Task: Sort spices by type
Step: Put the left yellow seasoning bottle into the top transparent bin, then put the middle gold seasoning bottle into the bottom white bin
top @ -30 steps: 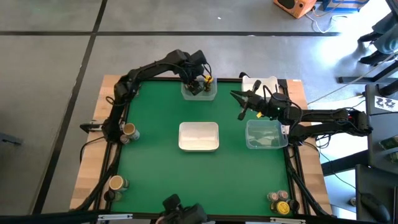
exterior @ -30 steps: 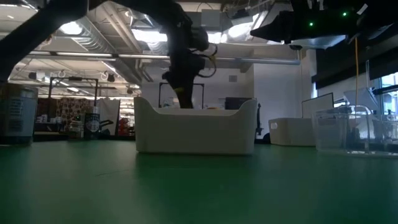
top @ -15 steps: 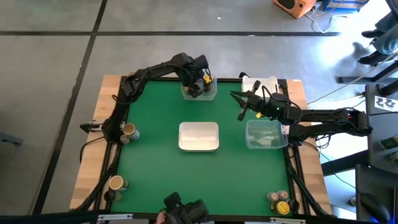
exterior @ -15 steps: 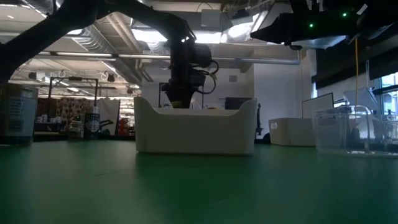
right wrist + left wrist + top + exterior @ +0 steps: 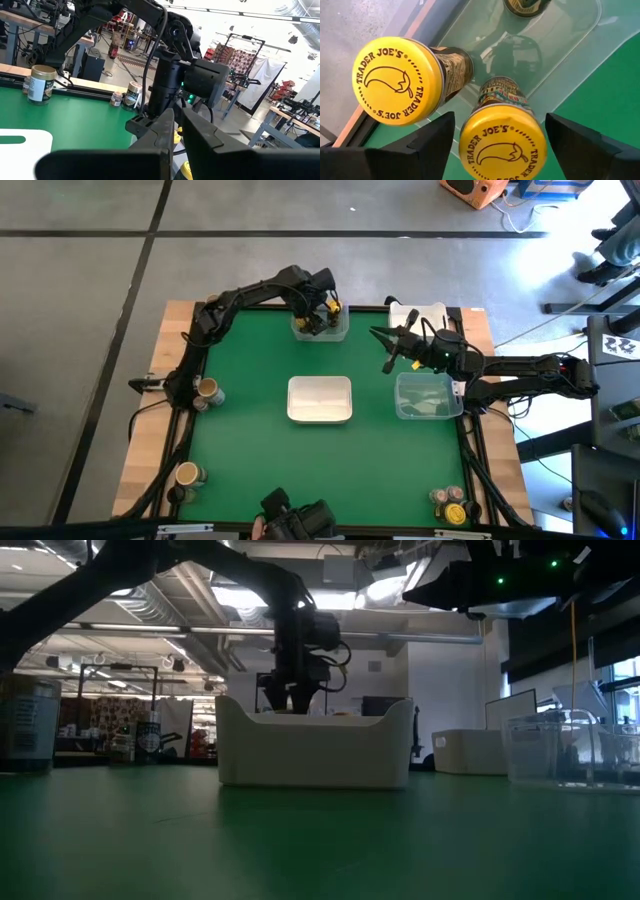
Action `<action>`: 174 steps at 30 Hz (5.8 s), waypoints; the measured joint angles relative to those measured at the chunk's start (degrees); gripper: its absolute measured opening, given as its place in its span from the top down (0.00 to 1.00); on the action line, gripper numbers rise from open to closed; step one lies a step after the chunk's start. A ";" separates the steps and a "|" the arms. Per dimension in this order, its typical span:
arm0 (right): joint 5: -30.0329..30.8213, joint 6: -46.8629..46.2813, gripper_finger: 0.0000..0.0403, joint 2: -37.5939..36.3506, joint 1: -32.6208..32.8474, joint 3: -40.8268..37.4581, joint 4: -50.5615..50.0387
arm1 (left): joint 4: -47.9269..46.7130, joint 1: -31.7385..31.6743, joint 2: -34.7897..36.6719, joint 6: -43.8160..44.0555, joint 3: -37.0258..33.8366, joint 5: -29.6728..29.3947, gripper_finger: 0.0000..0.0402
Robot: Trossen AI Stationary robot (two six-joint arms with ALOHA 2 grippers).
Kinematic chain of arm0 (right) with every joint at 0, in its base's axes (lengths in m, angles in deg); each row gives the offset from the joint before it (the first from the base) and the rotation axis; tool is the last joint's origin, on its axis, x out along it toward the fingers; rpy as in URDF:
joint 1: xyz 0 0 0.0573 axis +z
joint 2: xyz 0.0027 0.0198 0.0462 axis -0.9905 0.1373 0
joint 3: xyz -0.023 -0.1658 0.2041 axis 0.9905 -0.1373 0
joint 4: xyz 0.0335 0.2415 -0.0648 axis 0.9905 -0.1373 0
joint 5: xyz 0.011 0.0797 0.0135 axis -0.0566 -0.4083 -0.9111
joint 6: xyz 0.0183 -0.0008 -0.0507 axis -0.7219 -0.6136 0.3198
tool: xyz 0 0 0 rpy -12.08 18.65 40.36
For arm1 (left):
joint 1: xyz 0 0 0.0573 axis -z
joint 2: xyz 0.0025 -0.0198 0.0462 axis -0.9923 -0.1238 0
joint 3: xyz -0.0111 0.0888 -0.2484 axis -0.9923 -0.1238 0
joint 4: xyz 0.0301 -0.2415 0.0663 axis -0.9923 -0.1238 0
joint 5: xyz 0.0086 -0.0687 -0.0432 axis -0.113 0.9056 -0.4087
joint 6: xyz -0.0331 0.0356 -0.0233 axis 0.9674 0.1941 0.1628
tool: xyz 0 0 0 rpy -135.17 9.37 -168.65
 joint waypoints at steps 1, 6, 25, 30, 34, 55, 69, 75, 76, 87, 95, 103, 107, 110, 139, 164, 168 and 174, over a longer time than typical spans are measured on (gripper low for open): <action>0.02 0.00 0.90 0.00 0.00 0.00 0.00 | -0.13 0.00 0.00 -0.03 0.00 0.00 0.25; 0.02 0.00 0.90 0.00 0.01 0.00 0.00 | -1.65 0.00 0.97 -0.66 0.00 -0.03 0.23; 0.00 0.00 0.90 0.00 0.00 0.00 -0.02 | -15.96 3.22 18.43 3.73 0.02 -0.68 0.23; 0.00 0.00 0.90 0.00 0.00 -0.02 -0.24 | -17.90 7.66 22.46 4.52 -2.19 -1.11 0.23; 0.00 0.00 0.90 0.00 0.02 -0.02 -0.59 | -18.04 12.04 28.18 6.91 -7.85 -1.97 0.23; 0.02 -0.01 0.90 -0.01 0.00 -0.02 -0.05 | -16.61 22.64 58.59 26.67 -38.98 -5.42 0.23; 0.03 -0.02 0.90 -0.02 0.01 -0.02 -0.15 | -17.62 22.98 57.94 28.47 -43.63 -5.84 0.05; 0.04 -0.02 0.90 -0.01 0.00 -0.02 -0.16 | -18.24 25.06 57.96 30.16 -46.71 -5.79 0.02; 0.04 -0.02 0.90 -0.01 0.00 -0.02 -0.17 | -18.18 25.49 57.99 30.51 -47.33 -5.79 0.02; 0.02 -0.02 0.90 -0.02 0.00 -0.02 -0.37 | -18.18 28.79 58.73 31.74 -54.61 -2.27 0.01; 0.04 -0.02 0.90 -0.01 0.02 -0.02 -0.48 | -18.22 30.14 60.83 28.28 -59.42 -1.44 0.01; 0.02 -0.02 0.90 0.00 0.00 -0.02 -0.48 | -18.18 30.12 60.78 32.12 -59.58 -1.44 0.01; 0.03 -0.02 0.90 -0.02 0.00 -0.02 -0.48 | -17.91 30.43 60.81 31.56 -60.21 -1.30 0.01; 0.02 -0.02 0.90 -0.01 0.00 -0.02 -0.48 | -18.00 31.13 60.84 30.62 -62.56 -1.27 0.01; 0.04 -0.02 0.90 -0.02 0.02 -0.02 -0.94 | -11.32 32.39 60.85 26.05 -73.57 -0.34 0.13; 0.04 -0.01 0.90 -0.01 0.02 -0.02 -0.94 | -9.76 32.26 60.72 29.57 -70.27 0.90 0.34; 0.04 0.00 0.90 0.00 0.02 -0.02 -0.94 | -10.18 32.26 60.72 29.33 -67.10 0.69 0.34; 0.04 0.00 0.90 -0.02 0.02 -0.02 -0.96 | -9.32 32.26 60.74 29.25 -60.58 -1.05 0.34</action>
